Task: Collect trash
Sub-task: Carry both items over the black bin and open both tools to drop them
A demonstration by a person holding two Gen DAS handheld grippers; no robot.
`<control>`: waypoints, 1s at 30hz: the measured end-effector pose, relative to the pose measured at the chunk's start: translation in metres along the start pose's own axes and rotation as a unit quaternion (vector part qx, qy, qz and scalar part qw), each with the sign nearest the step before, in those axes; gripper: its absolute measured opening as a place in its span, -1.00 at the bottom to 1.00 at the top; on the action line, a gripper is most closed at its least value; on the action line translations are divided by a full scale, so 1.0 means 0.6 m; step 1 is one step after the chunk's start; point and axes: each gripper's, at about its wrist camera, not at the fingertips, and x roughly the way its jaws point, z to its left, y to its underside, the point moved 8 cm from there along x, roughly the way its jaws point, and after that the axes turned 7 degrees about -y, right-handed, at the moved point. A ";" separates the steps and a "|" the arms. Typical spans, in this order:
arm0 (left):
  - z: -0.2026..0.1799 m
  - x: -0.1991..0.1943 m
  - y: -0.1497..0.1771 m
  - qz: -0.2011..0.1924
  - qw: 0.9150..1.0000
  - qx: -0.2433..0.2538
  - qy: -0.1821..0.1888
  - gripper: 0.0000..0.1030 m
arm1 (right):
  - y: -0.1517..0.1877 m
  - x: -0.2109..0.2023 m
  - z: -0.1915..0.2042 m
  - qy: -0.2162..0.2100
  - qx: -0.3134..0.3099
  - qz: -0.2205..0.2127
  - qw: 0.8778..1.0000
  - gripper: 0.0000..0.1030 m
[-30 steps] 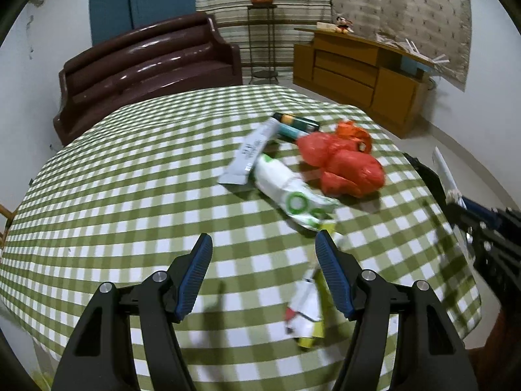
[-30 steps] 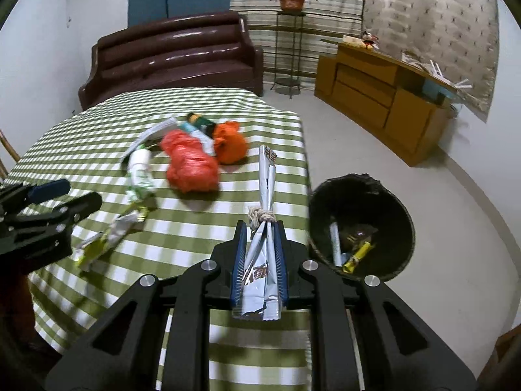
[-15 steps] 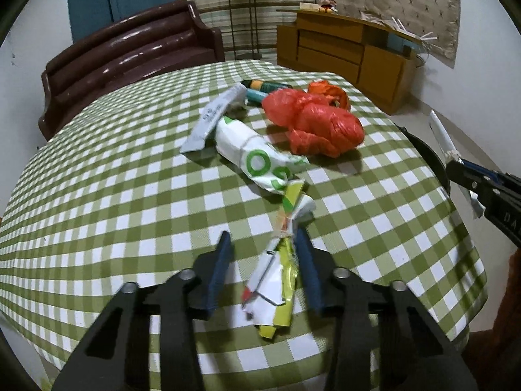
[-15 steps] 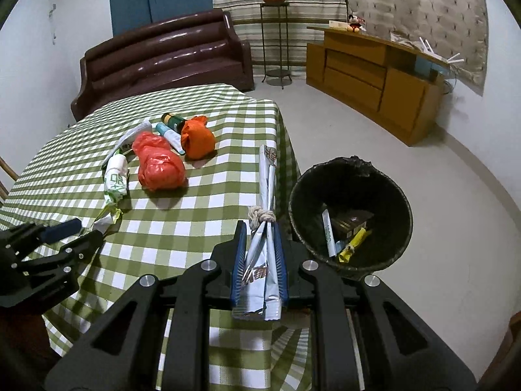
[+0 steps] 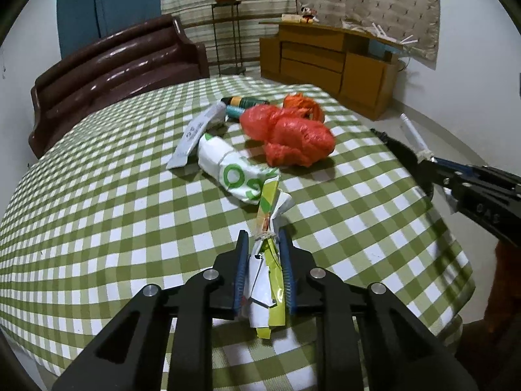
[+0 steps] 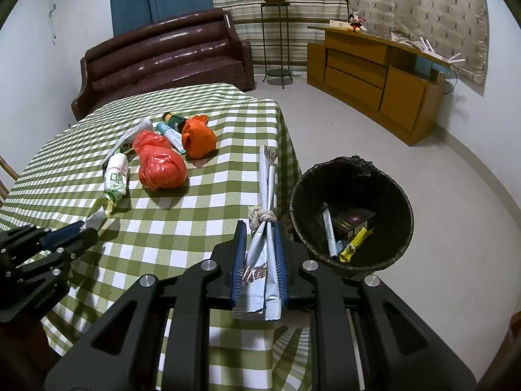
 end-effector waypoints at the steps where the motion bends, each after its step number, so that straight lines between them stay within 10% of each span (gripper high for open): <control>1: -0.001 -0.005 -0.003 -0.006 1.000 0.000 0.001 -0.60 | 0.000 0.000 0.000 0.001 0.000 -0.001 1.000 -0.67; 30: -0.171 0.044 -0.216 -0.079 0.994 0.023 0.066 -0.60 | -0.072 -0.022 -0.180 0.083 0.055 -0.051 0.994 -0.67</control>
